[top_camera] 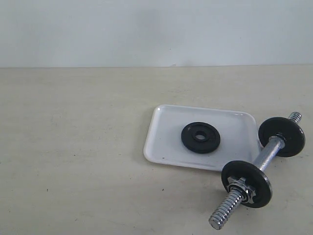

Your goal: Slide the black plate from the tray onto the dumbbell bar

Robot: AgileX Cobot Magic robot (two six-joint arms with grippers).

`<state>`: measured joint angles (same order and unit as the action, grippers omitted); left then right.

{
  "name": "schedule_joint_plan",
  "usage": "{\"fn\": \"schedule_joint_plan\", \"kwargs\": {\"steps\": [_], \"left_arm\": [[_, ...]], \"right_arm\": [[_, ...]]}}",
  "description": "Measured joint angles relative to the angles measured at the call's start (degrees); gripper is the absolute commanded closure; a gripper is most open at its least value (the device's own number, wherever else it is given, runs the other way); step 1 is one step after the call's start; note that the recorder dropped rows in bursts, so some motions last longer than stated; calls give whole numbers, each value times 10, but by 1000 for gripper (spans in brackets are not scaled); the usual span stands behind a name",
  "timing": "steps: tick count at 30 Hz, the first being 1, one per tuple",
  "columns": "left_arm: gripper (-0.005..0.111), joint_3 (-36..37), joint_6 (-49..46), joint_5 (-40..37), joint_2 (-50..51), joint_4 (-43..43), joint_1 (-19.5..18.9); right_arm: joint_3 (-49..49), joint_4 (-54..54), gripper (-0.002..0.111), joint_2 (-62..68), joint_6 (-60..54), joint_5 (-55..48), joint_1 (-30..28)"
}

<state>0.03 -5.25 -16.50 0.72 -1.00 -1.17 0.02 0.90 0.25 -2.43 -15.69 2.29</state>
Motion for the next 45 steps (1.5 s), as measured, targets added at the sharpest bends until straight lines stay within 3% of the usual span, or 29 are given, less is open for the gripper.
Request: {"fn": "schedule_joint_plan", "kwargs": {"steps": [7, 10, 13, 19, 22, 24, 29, 34, 38, 41, 43, 44, 45], "left_arm": [[102, 0, -1, 15, 0, -2, 0], [102, 0, -3, 82, 0, -2, 0], [102, 1, -3, 242, 0, -2, 0], [102, 1, -3, 673, -2, -2, 0], [102, 0, -15, 812, -2, 2, 0], [102, -1, -19, 844, -2, 25, 0], [102, -5, -9, 862, -2, 36, 0], [102, -6, 7, 863, -2, -44, 0], [102, -31, 90, 819, -2, -85, 0], [102, -95, 186, 617, 0, -95, 0], [102, -148, 238, 443, 16, -127, 0], [102, -188, 280, 317, 47, -158, 0], [102, -200, 297, 267, 61, -165, 0]], "right_arm": [[0, 0, 109, 0, 0, 6, 0], [0, 0, 109, 0, 0, 57, 0], [1, 3, 109, 0, 18, 215, 0], [1, 6, 109, -3, 76, 708, 0], [-2, 31, 109, -3, 69, 820, 0], [-10, 60, 109, -3, 73, 838, 0], [-16, 94, 109, -3, 132, 854, 0], [-16, 97, 109, -3, 218, 854, 0], [-43, 31, 109, -3, 213, 719, 0], [-116, -56, 109, -2, 212, 453, 0], [-174, -85, 109, 14, 214, 270, 0], [-219, -94, 109, 41, 214, 126, 0], [-241, -96, 109, 59, 213, 63, 0]]}}
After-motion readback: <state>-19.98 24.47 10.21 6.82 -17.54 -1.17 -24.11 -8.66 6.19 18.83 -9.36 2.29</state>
